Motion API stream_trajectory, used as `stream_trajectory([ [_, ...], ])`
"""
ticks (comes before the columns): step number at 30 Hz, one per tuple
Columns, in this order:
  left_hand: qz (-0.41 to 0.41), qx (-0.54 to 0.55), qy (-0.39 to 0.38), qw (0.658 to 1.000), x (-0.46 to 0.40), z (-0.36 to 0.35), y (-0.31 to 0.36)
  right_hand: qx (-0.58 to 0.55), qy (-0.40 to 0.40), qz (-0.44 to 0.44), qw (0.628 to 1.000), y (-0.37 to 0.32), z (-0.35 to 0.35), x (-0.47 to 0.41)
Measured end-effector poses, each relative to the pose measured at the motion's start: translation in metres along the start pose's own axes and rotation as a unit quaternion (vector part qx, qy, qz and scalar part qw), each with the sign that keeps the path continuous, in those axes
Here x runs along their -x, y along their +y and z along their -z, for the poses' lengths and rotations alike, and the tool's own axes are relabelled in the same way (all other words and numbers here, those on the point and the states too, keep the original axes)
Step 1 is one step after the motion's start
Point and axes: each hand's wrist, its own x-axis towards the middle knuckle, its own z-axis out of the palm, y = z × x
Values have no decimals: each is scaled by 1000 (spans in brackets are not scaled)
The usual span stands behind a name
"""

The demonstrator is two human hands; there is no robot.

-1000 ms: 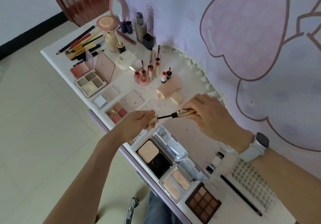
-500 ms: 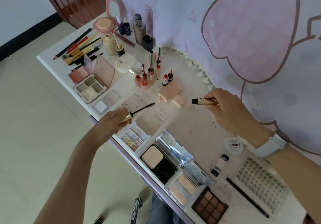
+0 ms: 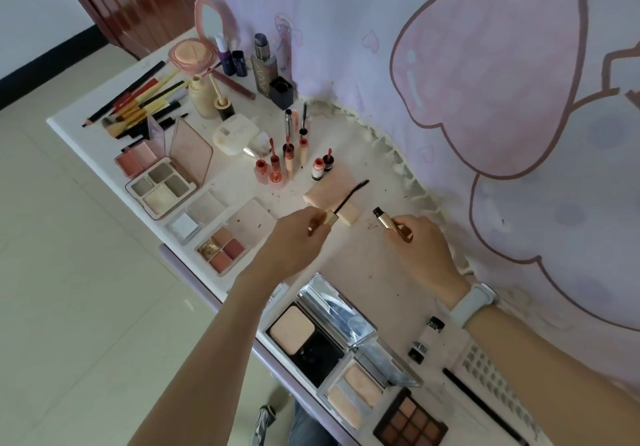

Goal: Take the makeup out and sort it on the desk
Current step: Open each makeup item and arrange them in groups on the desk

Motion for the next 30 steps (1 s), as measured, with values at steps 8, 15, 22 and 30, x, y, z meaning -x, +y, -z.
stream_trajectory([
  [8, -40, -120, -55, 990, -20, -23, 12, 66, 17, -14, 998, -3, -14, -4],
  [15, -5, -113, -41, 993, -22, -33, 11, 68, 20, -19, 997, 2, -15, -4],
  [22, -24, -156, -40, 987, -23, -39, 12, 68, 19, -15, 997, 2, -14, -4],
  [30, -27, -193, -28, 980, -21, -42, 11, 85, 16, -5, 996, 1, -12, -6],
])
